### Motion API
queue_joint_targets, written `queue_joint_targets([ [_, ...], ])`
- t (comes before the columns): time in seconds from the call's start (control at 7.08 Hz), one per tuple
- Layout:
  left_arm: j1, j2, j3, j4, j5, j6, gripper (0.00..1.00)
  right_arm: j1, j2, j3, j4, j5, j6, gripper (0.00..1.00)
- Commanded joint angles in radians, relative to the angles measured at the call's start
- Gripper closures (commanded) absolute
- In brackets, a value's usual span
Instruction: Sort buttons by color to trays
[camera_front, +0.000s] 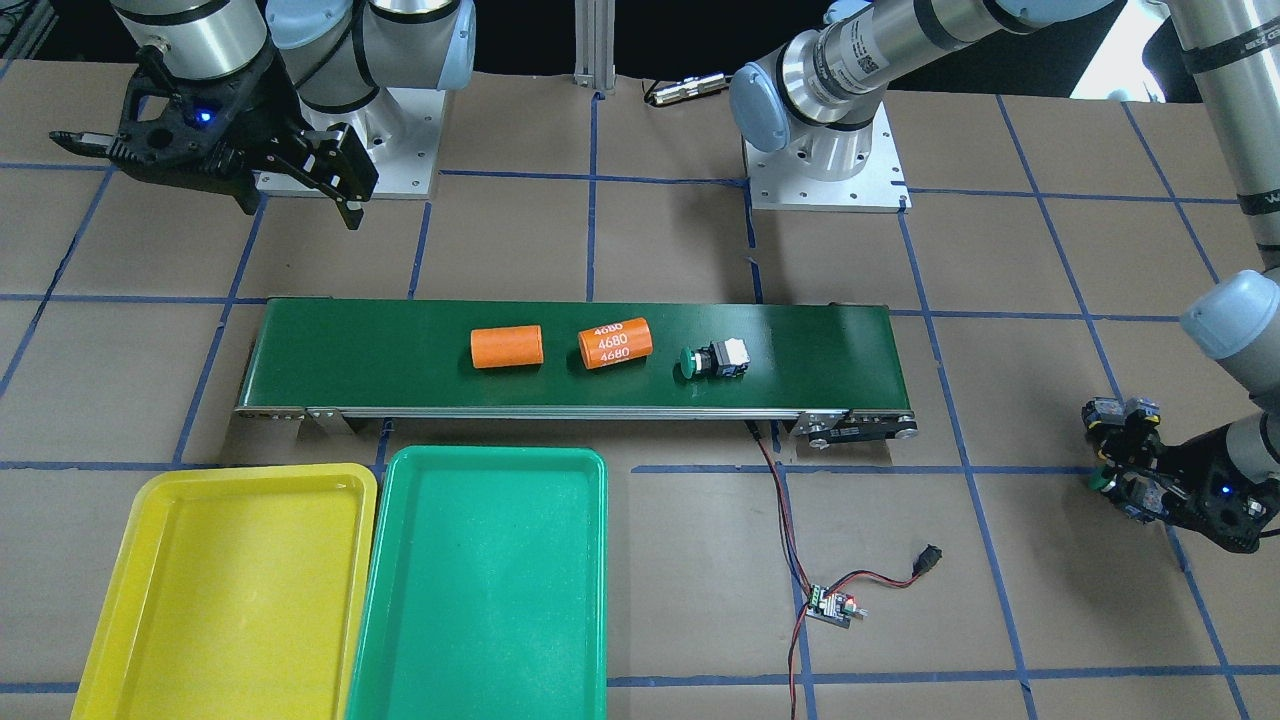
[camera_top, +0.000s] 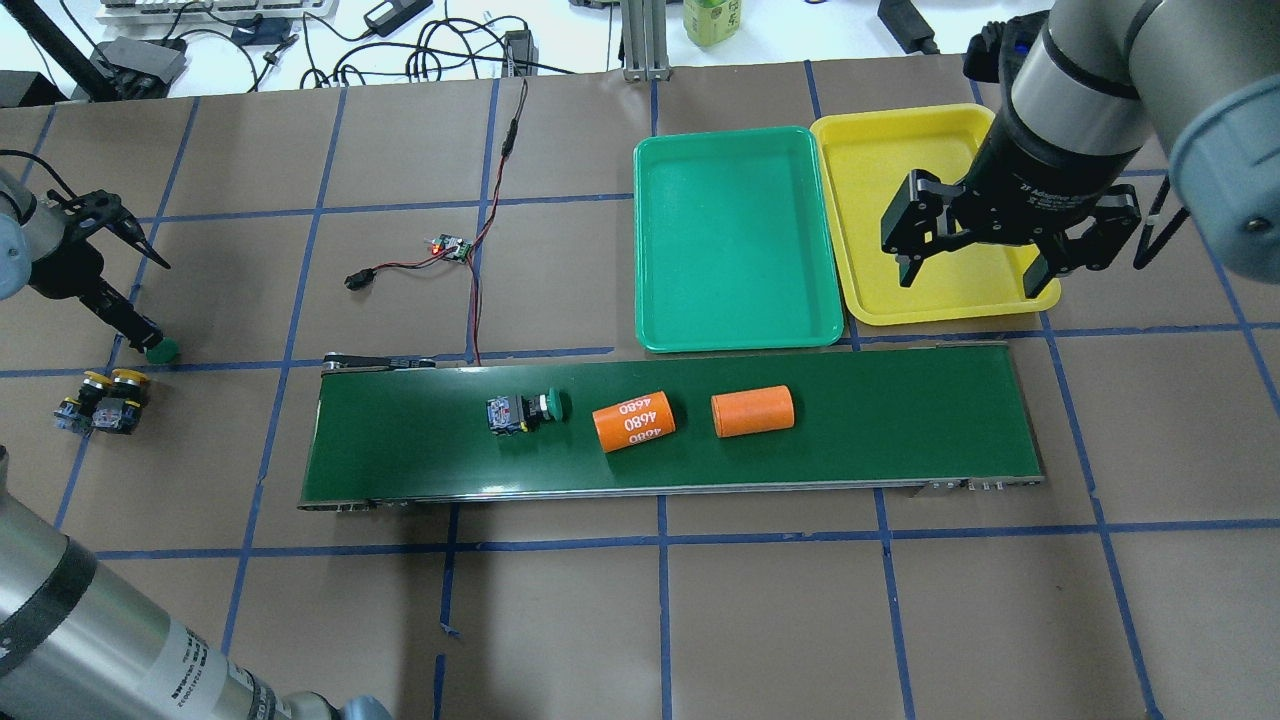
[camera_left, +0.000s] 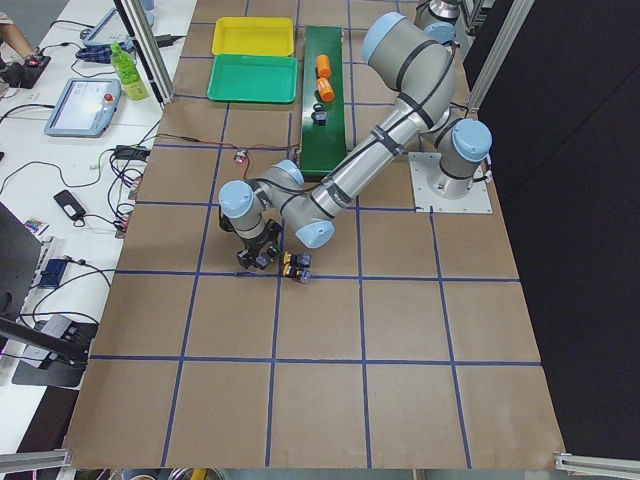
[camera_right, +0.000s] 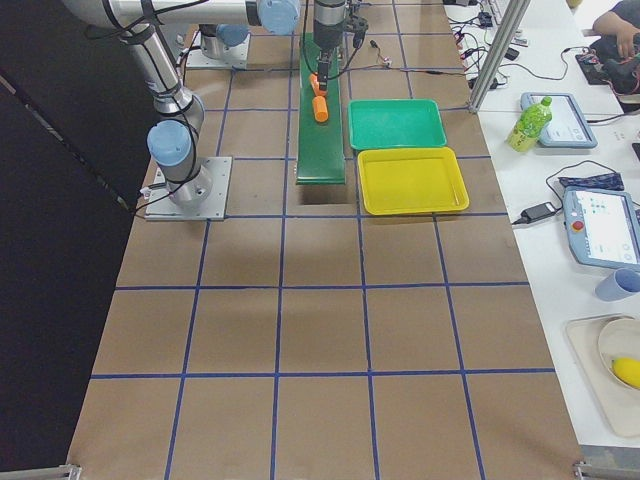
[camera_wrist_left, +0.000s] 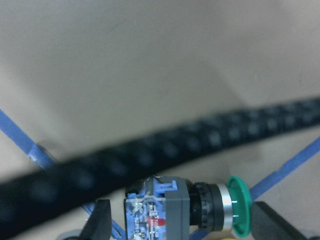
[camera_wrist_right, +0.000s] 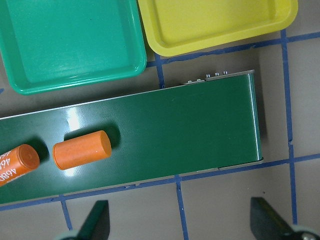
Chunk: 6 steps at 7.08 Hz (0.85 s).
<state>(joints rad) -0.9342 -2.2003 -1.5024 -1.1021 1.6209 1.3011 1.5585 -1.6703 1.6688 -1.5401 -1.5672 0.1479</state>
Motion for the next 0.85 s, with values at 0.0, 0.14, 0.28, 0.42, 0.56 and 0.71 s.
queue_joint_targets([
  [0.0, 0.0, -0.001, 0.008, -0.004, -0.001, -0.005, 0.0, 0.0, 0.0, 0.006, 0.0, 0.001, 0.002, 0.0],
  [0.14, 0.0, -0.001, 0.013, -0.036, -0.009, -0.026, 0.0, 0.0, 0.0, 0.006, -0.002, 0.001, 0.002, 0.0],
  [0.28, 0.0, -0.001, 0.013, -0.056, -0.01, -0.032, 0.0, 0.0, 0.0, 0.006, -0.002, 0.001, 0.001, 0.0],
  [0.42, 0.0, -0.001, 0.014, -0.058, -0.009, -0.032, 0.0, 0.0, 0.001, 0.006, -0.002, 0.001, 0.001, 0.0],
  [0.56, 0.0, -0.003, 0.011, -0.058, -0.01, -0.023, 0.0, 0.0, 0.0, 0.006, -0.002, 0.001, 0.002, 0.0],
  [0.71, 0.0, -0.009, 0.014, -0.056, -0.012, -0.019, 0.0, 0.0, 0.0, 0.008, -0.002, 0.001, 0.002, 0.0],
])
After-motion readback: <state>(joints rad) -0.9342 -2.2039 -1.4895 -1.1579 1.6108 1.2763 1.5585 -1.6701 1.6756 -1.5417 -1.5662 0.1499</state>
